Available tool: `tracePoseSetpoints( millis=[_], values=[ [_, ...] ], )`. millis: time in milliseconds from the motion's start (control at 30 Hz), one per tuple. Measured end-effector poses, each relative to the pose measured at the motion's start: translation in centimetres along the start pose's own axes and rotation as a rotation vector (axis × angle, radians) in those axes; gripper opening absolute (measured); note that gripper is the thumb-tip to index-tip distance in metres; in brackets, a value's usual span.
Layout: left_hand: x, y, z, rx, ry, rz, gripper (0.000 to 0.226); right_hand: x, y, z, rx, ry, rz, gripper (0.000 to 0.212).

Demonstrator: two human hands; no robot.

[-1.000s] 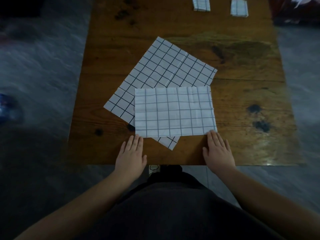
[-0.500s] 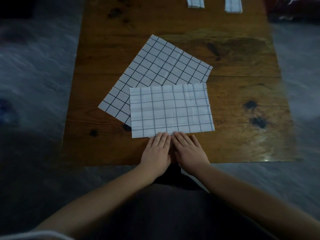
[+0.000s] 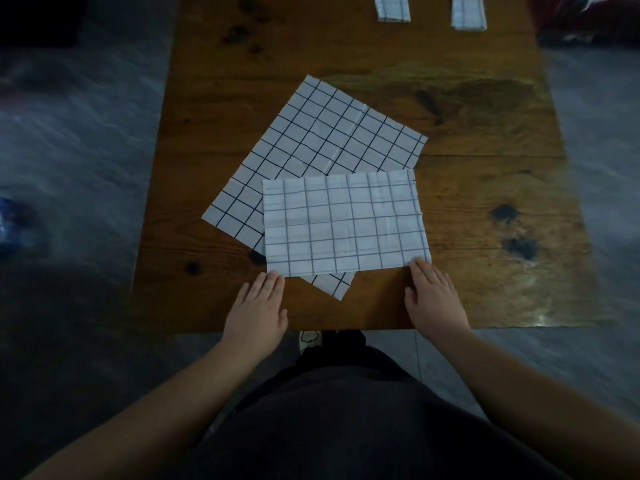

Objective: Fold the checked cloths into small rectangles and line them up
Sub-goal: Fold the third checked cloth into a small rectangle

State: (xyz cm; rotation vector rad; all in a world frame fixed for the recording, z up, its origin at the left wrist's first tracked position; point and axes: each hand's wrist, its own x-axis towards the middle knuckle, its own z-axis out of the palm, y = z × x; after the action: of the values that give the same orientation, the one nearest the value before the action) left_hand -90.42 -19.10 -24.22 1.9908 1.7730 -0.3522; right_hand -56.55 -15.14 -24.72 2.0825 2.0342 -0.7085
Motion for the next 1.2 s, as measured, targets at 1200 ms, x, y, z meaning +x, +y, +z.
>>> tracePoseSetpoints(
  millis=[1200],
  values=[
    [11.8, 22.2, -3.5, -0.056, 0.05, 0.126, 0.048, -0.4, 9.1, -2.7, -0.044, -0.122, -0.613, 0.053]
  ],
)
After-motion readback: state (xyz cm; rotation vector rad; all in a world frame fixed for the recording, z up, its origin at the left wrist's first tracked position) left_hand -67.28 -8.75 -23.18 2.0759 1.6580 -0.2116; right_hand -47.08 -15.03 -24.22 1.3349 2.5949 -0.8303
